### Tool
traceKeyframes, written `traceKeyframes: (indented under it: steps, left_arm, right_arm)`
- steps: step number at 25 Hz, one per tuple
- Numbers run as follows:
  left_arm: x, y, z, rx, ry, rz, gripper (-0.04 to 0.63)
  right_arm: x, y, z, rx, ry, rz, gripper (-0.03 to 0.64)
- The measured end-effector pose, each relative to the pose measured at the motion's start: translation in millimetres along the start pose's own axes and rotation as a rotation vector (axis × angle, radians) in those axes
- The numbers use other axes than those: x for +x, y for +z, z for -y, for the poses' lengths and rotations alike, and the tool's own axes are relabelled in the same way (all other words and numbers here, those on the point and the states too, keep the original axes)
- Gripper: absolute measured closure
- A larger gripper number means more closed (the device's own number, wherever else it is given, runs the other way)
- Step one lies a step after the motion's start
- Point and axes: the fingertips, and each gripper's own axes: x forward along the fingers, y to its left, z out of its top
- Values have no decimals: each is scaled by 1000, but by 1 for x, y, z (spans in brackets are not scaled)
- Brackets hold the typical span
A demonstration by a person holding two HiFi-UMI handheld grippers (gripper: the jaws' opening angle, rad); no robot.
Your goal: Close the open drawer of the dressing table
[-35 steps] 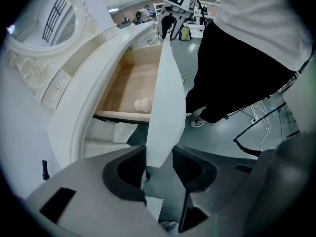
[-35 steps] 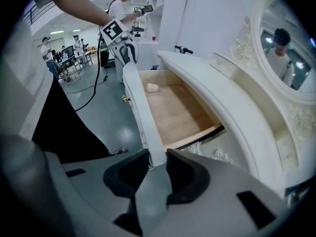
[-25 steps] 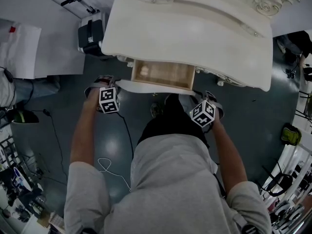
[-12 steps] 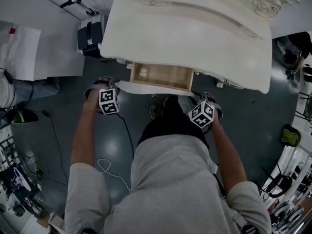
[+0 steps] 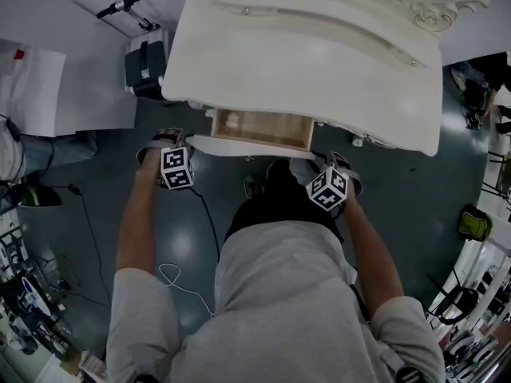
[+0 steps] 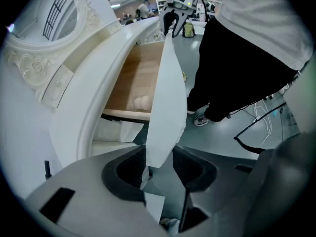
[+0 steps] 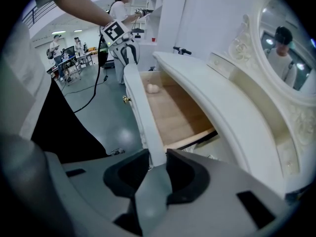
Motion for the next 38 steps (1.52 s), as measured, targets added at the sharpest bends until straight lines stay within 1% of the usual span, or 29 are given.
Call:
traceKeyframes:
  steps: [13, 23, 28, 38]
  left_arm:
    - [3, 3, -13, -17, 10, 9, 430]
    - [5, 2, -25, -11, 23, 7, 430]
    - [6, 3, -29, -35, 32, 14, 430]
    - [8, 5, -37, -38, 42, 19, 430]
  right_arm:
    - [4, 2, 13, -8, 4, -3, 497]
    - [7, 5, 22, -13, 8, -14, 497]
    - [9, 7, 28, -16, 5, -14, 497]
    - [10, 8, 35, 3, -4, -9, 497]
